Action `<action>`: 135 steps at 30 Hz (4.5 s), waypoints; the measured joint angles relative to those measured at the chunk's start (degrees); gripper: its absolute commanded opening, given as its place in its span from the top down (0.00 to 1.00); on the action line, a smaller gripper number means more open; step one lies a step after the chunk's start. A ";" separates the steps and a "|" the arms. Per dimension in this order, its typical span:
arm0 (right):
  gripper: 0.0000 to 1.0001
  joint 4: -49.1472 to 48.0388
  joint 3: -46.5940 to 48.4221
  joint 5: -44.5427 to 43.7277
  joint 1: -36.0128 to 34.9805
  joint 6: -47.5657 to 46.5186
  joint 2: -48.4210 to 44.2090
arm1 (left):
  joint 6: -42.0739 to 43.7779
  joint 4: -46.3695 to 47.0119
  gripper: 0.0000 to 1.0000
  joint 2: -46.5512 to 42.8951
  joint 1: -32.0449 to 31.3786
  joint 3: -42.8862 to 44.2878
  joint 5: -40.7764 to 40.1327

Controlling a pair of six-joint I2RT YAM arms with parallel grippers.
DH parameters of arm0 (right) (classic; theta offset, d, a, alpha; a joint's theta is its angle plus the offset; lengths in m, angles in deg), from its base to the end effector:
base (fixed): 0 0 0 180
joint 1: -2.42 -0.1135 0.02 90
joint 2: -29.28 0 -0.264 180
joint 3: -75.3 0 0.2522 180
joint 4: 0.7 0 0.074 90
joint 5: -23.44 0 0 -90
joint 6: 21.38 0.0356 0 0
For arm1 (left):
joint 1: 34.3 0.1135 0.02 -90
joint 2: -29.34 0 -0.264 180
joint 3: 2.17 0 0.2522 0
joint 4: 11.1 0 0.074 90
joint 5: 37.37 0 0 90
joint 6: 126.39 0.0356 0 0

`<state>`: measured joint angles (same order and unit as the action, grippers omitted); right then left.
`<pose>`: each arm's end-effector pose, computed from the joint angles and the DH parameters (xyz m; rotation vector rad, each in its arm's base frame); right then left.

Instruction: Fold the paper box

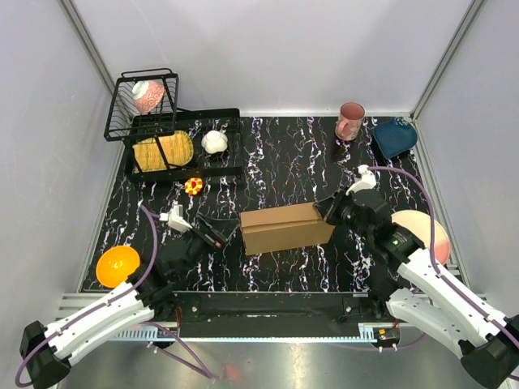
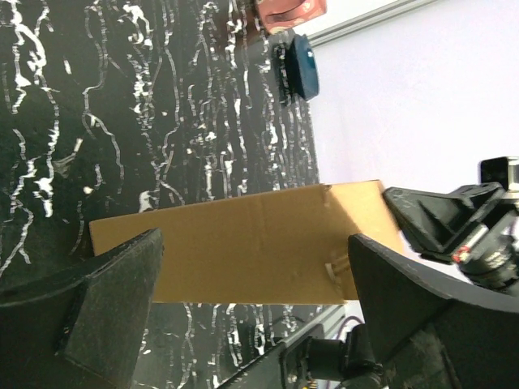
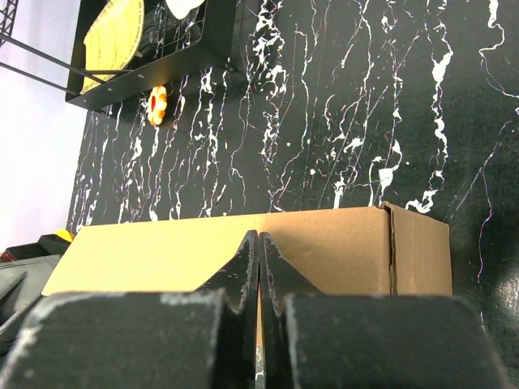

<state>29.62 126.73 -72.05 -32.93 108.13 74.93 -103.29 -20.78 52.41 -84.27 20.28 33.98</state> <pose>0.1536 0.1048 0.2822 0.1392 2.0708 0.7314 0.0957 -0.0963 0.1950 -0.5328 1.8257 -1.1780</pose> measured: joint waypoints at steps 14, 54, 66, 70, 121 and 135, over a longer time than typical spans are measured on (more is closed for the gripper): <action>1.00 0.00 -0.02 0.13 0.00 0.00 0.00 | -2.60 2.08 0.09 6.05 -0.22 7.43 1.22; 1.00 0.22 0.00 0.15 0.00 0.00 -0.02 | 0.50 -5.05 0.35 -0.92 -4.31 5.35 -4.37; 1.00 0.22 0.00 0.15 0.00 0.00 0.00 | 5.53 -11.74 0.69 3.08 -4.48 10.88 -8.33; 1.00 0.22 0.00 0.15 0.00 0.00 0.00 | 6.99 -10.05 0.42 5.60 -5.31 11.45 -8.11; 1.00 11.91 -7.06 -6.78 -0.22 13.90 -31.91 | 31.41 0.44 0.13 32.70 -2.49 36.24 -1.99; 1.00 8.44 -17.90 -7.30 -0.22 27.45 -41.48 | 28.85 6.21 0.16 36.70 -2.49 25.27 3.69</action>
<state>38.06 108.83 -79.35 -33.15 135.58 33.44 -74.43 -14.58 89.11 -86.77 45.55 37.67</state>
